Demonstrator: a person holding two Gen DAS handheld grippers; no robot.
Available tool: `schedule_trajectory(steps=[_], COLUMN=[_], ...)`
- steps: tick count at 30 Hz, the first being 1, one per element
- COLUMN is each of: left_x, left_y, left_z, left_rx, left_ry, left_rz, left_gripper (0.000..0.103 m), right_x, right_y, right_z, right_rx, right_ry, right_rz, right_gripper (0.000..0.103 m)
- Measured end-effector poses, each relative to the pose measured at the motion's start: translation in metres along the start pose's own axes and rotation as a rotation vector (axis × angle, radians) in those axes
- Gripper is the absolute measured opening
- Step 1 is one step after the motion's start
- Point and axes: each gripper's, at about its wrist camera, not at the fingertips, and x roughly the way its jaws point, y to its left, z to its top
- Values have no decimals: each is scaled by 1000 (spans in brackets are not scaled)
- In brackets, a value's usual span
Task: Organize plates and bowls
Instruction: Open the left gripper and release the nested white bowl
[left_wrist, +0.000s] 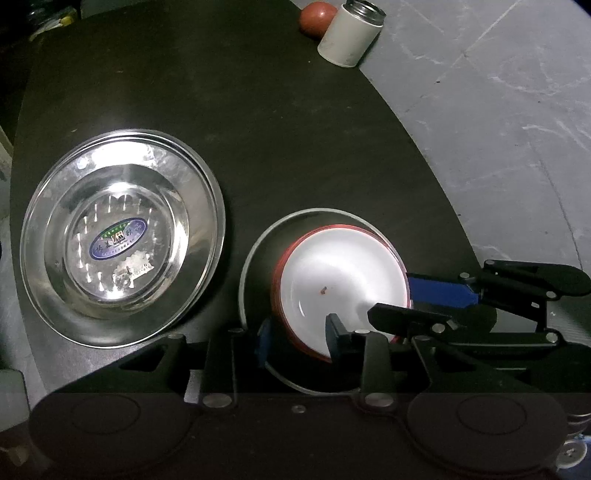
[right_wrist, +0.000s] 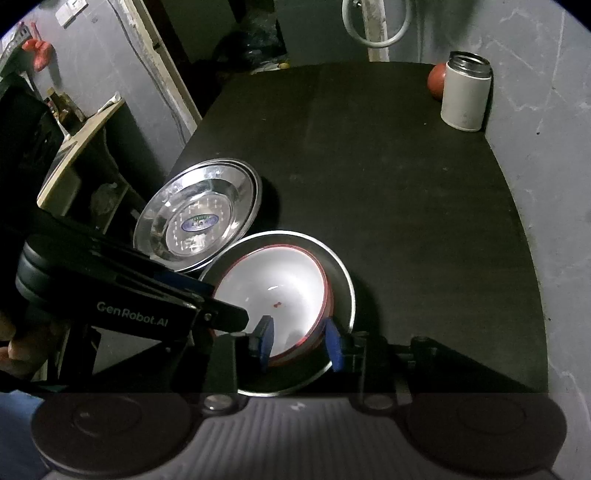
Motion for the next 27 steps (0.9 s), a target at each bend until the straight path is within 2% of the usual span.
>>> schedule_trajectory(steps=[7,12,19,20,21,23,27], left_x=[-5,-11,-23,-25,-27,-30,-36], left_y=[0,1,4,4,5,7,12], left_z=[-3,-4,-6,-7,-7,-8,-10], left_rx=[11,20,20,19,15,10,-3], left_ry=[-9,-28,-67,-74,-82,-94,-108], left_rz=[-12,-24,-42,-43,-34,-6,-5], left_gripper=[35,40,48,53,71,89,93], right_x=[-5,-9,-17,-18,-19,-20,-22], right_y=[3,6,4,4,4,4,9], right_z=[-1,-3,-8,-9,-10,-11,-14], right_rx=[9,22,67,72,79,86,93], right_ry=[-15,-34,-71,-76,-80,-85,-98], right_rz=[-12,-30,-63,-68,-73,-81,-99], right_gripper=[40,45,58,61,63,75,84])
